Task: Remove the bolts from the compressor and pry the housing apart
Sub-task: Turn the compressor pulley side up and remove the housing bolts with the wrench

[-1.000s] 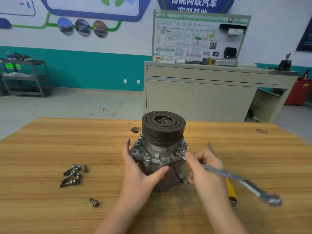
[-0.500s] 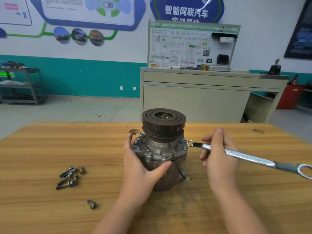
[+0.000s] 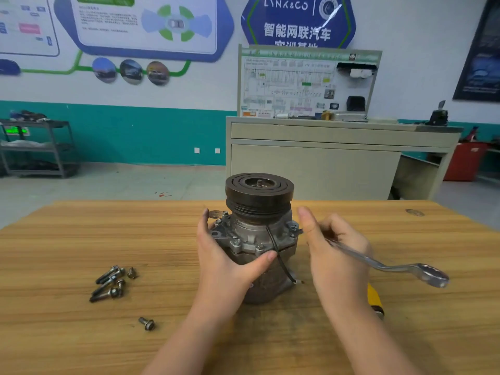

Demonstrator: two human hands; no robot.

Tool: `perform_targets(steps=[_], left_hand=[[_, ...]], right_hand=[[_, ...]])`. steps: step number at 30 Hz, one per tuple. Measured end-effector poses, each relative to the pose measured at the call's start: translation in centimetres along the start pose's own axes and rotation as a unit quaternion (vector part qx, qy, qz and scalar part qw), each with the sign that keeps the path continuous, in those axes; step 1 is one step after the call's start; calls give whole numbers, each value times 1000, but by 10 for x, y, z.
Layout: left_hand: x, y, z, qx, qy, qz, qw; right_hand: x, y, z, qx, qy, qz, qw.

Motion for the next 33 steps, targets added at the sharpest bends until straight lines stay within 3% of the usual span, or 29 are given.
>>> perform_targets(steps=[3,6,9,11,13,15,16,17,19,22,26,30,33], left_hand=[[4,-1,4,15,30,-18,999],[4,-1,6,26,46,-26,998],[1,-2,8,39,43,-25,998],[-1,-3,8,40,46,-23,998],[-3,-5,4,30,53,-21,998],[-5,-8,1,18,57,-17,998],[-6,-9,0,13,58,-16,998],[-6,-9,0,10,59,-15,998],[-6,-9,-1,6,62,-13,998],[-7,-10,-2,12,83,-14,996],[-9,-8,-2,15,108,-27,994],[-8,-8,0,13,103,-26,994],[-6,-6,0,8,107,-26,994]], right_hand=[[-6,4,6,4,78,-63,995],[-5,5,9,21,104,-62,992],[3,-1,3,55,21,49,997],[14,-11,-1,84,-81,163,980],[26,-23,-1,72,-225,313,920],[33,-35,2,23,-375,452,809],[34,-40,3,-13,-407,488,772],[34,-46,4,-47,-409,501,761],[35,-56,11,-81,-377,484,786],[32,-63,16,-67,-337,443,828],[15,-57,0,-47,-438,362,822],[-1,-37,-14,-52,-281,118,951],[-6,-23,-10,-75,-219,26,973]])
Point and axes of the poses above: each hand's wrist, its own y-axis away from the middle knuckle, its own z-axis out of the palm, x = y × z, the point moved 2 cm from there along -y, towards the middle knuckle, and after that the axes turned 11 degrees about -y, right-handed, at the moved point
